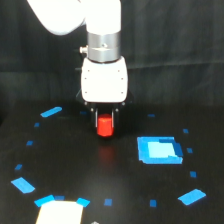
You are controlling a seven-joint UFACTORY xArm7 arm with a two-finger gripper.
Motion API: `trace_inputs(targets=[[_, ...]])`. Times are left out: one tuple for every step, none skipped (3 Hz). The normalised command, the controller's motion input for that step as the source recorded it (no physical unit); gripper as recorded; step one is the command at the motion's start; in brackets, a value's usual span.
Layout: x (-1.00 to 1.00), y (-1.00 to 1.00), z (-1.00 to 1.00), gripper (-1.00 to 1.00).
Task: Pick up the red object from the table
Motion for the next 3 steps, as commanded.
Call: trace_inputs(targets=[[-0.36,0.84,1.0,-0.3],[0.19,0.53,1.0,-0.41],[-0.45,-0.51,1.0,-1.0]])
